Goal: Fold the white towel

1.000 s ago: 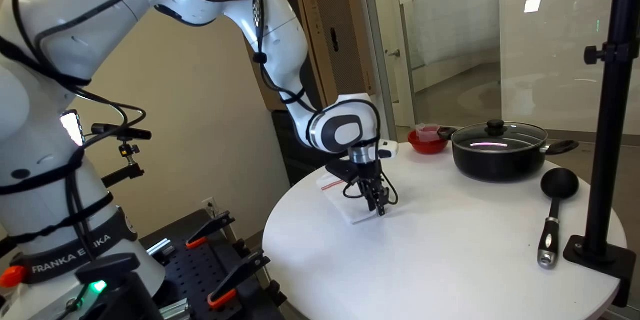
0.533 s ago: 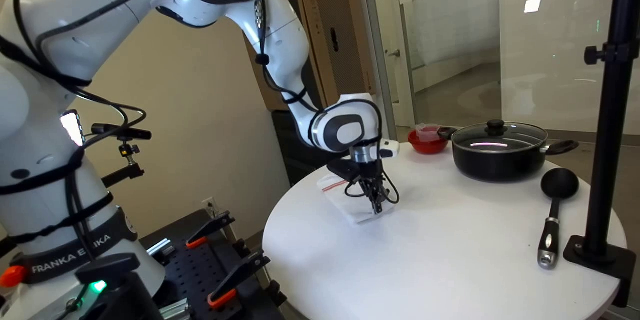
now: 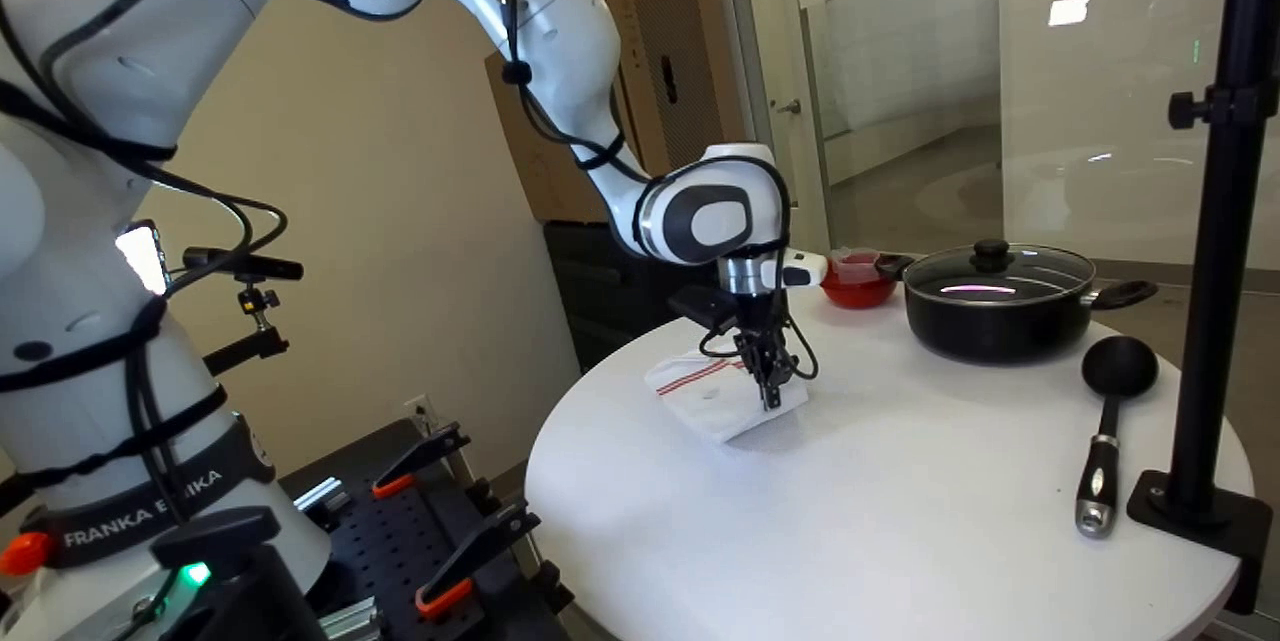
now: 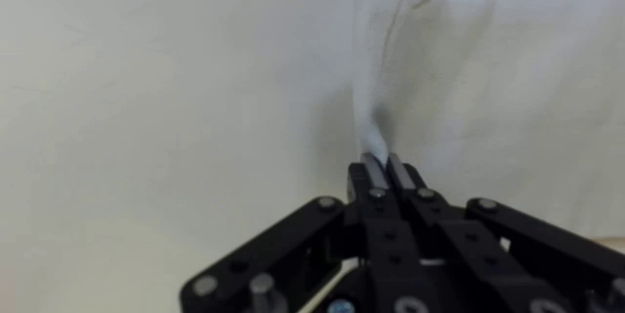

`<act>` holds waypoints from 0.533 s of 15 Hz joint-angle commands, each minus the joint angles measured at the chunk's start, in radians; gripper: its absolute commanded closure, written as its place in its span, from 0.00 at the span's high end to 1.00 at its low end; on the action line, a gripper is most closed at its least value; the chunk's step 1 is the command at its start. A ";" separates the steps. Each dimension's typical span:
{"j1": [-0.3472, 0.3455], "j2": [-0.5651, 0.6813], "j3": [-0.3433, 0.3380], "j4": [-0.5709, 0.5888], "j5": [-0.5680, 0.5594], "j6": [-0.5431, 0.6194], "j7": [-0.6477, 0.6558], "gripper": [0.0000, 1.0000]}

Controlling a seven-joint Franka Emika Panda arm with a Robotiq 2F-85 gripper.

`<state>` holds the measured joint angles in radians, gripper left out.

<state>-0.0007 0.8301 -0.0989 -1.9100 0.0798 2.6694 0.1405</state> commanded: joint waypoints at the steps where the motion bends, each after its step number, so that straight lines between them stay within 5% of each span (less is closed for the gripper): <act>1: -0.023 -0.134 -0.027 -0.068 0.004 -0.085 0.033 0.01; 5: -0.040 -0.227 -0.047 -0.107 -0.006 -0.131 0.050 0.01; 8: 0.021 -0.258 -0.066 -0.134 -0.055 -0.139 0.116 0.01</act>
<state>-0.0449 0.6269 -0.1430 -1.9903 0.0702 2.5524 0.1744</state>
